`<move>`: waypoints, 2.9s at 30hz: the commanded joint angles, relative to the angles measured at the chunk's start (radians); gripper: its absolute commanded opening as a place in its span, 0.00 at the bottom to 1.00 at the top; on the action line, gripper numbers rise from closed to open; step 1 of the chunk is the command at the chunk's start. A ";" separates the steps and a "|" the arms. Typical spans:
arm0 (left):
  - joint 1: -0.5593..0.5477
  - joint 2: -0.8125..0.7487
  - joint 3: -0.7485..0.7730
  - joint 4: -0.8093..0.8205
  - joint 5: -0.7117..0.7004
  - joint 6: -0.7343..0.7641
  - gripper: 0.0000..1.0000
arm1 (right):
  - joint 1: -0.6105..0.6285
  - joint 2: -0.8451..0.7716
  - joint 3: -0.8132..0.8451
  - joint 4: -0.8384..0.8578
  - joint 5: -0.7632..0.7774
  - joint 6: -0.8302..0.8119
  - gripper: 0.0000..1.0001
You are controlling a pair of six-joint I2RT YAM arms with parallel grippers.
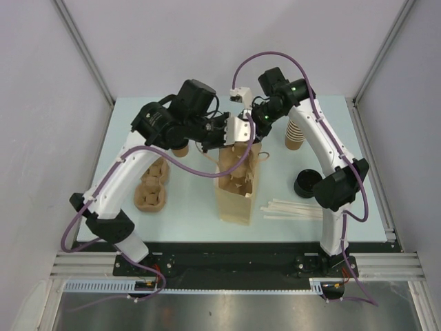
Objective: Pack the takeout coffee
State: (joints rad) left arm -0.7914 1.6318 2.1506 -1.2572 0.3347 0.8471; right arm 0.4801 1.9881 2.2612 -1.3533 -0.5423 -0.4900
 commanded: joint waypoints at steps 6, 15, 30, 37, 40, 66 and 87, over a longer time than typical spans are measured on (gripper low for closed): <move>-0.006 0.062 -0.014 -0.057 0.026 0.000 0.00 | -0.037 -0.015 0.064 -0.052 -0.034 0.014 0.54; -0.006 0.092 -0.070 -0.077 0.058 0.013 0.00 | -0.038 -0.034 0.086 -0.040 -0.054 0.022 0.71; -0.006 0.138 -0.159 -0.048 0.089 0.043 0.00 | -0.104 -0.100 0.118 0.069 -0.122 0.125 1.00; -0.003 0.175 -0.169 -0.053 0.112 0.052 0.00 | -0.130 -0.118 0.112 0.112 -0.136 0.169 1.00; -0.002 0.197 -0.170 -0.064 0.122 0.059 0.00 | -0.149 -0.118 0.107 0.117 -0.142 0.179 0.99; 0.021 0.206 -0.098 0.019 0.090 -0.017 0.64 | -0.176 -0.140 0.040 0.103 -0.153 0.134 1.00; -0.006 0.126 -0.178 -0.016 0.125 0.072 0.25 | -0.164 -0.130 -0.012 0.094 -0.162 0.076 1.00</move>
State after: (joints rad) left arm -0.7830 1.7744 1.9854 -1.1889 0.4084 0.8505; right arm 0.3115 1.8927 2.2448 -1.2629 -0.6895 -0.3977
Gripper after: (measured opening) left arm 0.296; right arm 0.994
